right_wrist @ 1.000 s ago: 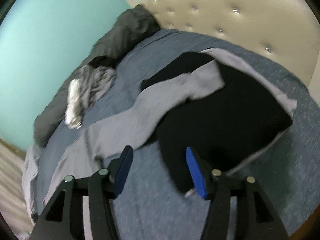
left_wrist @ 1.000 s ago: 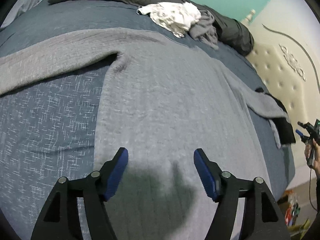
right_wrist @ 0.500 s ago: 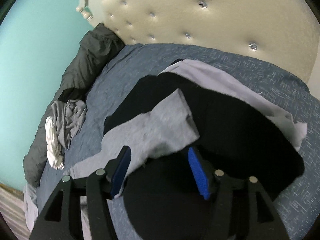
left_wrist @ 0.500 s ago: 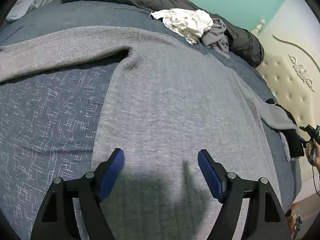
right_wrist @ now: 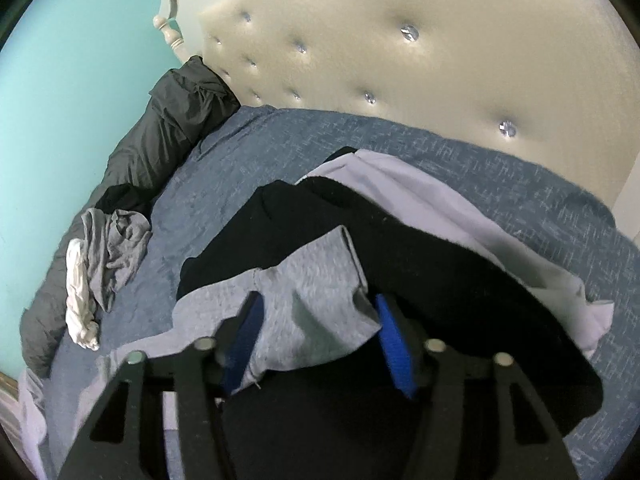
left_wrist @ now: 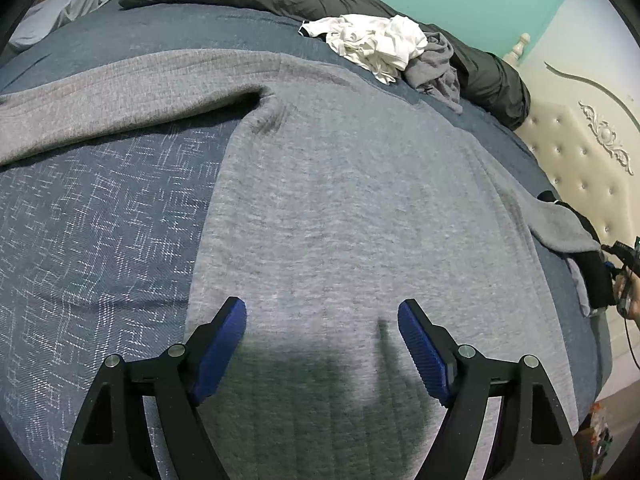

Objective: Fold clothes

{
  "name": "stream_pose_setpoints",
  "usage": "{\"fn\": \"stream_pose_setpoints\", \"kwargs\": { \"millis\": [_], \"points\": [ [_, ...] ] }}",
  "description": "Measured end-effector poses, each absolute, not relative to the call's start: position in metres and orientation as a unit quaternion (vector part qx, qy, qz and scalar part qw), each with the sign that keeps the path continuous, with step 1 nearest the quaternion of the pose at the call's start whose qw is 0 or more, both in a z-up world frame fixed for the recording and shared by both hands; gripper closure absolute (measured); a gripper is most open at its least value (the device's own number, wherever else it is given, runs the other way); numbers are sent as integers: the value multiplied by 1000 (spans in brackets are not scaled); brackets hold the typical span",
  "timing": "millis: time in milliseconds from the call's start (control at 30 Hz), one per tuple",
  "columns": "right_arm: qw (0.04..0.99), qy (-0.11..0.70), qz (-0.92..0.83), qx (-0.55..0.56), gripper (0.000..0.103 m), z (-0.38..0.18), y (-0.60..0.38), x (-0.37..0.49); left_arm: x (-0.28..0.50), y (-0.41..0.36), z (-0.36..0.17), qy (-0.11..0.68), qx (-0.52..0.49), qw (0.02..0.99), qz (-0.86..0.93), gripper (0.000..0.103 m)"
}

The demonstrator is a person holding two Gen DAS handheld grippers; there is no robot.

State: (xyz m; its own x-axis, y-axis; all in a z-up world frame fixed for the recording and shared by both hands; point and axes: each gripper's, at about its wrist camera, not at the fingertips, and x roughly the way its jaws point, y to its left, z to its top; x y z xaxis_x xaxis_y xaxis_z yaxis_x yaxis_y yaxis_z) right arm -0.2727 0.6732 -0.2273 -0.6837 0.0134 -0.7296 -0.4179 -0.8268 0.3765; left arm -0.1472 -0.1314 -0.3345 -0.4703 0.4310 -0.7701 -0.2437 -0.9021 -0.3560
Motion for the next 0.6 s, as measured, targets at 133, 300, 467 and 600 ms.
{"fn": "stream_pose_setpoints", "kwargs": {
  "millis": [133,300,467,600],
  "points": [
    [112,233,886,-386,96,-220,664,-274,-147,-130,-336,-94,-475,199,852,21],
    [97,191,903,-372,98,-188,663,-279,-148,-130,-336,-93,-475,201,852,21],
    [94,162,919,-346,98,-138,667,-293,-147,-131,-333,-94,-473,202,853,21],
    [96,155,929,-323,98,-105,671,-301,-147,-131,-332,-94,-473,202,853,21]
  ]
}}
